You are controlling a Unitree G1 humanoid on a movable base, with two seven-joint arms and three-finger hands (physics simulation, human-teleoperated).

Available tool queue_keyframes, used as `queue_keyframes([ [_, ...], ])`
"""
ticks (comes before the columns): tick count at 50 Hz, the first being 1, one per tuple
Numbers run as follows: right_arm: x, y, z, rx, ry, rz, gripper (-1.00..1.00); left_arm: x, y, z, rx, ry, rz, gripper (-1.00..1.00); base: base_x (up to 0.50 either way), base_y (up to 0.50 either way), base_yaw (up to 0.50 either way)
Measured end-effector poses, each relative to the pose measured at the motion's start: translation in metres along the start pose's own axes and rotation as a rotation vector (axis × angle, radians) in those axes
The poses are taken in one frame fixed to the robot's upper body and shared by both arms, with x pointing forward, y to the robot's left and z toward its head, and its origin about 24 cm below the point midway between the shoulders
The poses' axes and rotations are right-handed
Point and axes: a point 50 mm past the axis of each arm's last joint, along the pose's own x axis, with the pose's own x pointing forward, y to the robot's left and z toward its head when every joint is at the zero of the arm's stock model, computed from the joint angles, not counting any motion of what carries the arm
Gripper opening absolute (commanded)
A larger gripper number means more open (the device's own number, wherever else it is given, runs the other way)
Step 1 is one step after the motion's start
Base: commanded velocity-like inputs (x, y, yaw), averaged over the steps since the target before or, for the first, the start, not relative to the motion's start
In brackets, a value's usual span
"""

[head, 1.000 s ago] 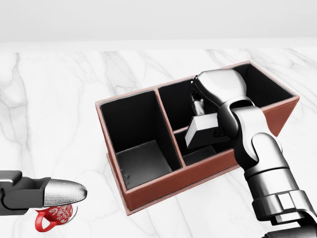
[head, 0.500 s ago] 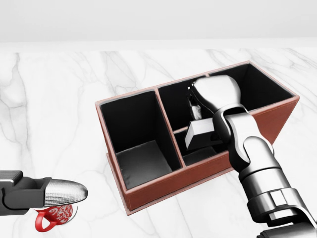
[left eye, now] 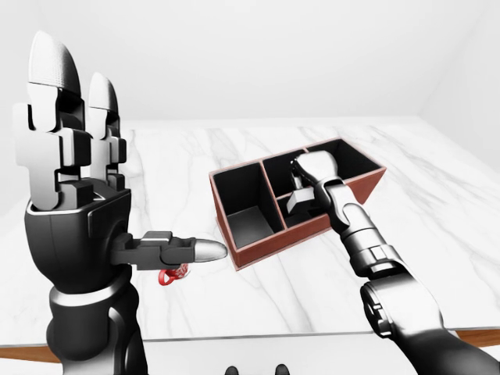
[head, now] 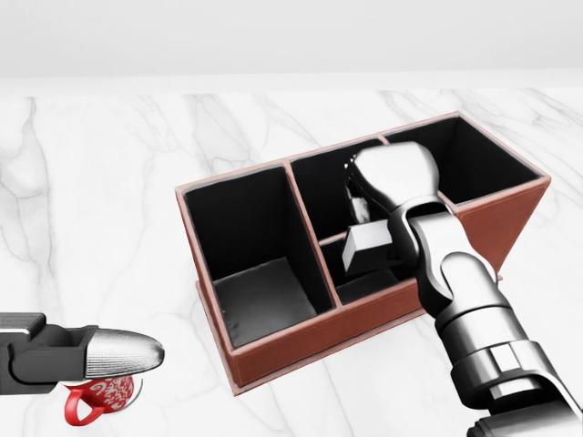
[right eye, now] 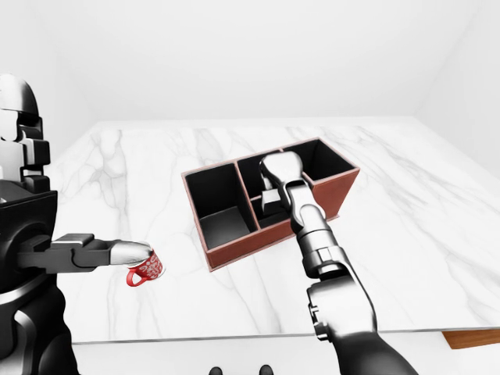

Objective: Pick up the book and place it in the back compartment of the caddy.

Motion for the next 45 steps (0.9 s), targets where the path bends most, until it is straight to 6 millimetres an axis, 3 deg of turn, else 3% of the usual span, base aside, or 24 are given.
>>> queue_keyframes([
  [45,-0.003,0.018,0.002,-0.030,-0.002,0.005,-1.00,0.001,-0.001,0.000,-0.001,-0.001,-0.004,1.00,0.00,0.00,0.00],
])
